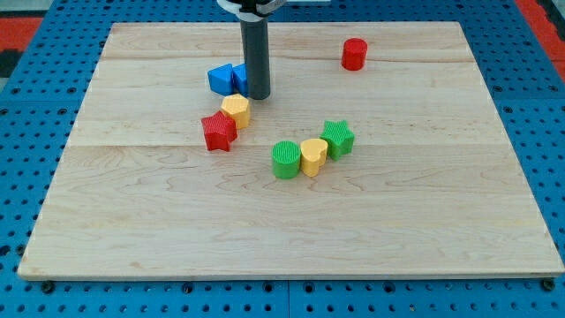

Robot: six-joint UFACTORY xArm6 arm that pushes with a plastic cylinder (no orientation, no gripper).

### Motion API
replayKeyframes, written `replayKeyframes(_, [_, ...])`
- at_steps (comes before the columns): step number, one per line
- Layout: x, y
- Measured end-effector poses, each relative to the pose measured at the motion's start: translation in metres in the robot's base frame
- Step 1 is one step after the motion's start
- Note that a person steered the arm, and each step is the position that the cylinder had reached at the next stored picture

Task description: Separate the blue cube from the blue triangle

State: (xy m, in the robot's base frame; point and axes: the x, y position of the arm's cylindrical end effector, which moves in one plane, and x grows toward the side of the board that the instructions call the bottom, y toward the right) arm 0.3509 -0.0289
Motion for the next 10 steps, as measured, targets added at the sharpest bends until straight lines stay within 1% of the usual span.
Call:
replayKeyframes(1, [0.017, -0.004])
replayKeyframes(2, [0.022, -0.054])
replayKeyframes(3, [0.011, -0.022])
replayKeyframes(4, [-0.01, 0.018])
replayKeyframes(5, [-0.008, 0.012])
replayKeyframes(6, [-0.007, -0.04])
replayKeyframes(7, [-0.042, -0.063])
replayKeyframes(8, [-0.064, -0.068])
replayKeyframes(9, [-0.063, -0.103])
replayKeyframes(10, [-0.095, -0.094])
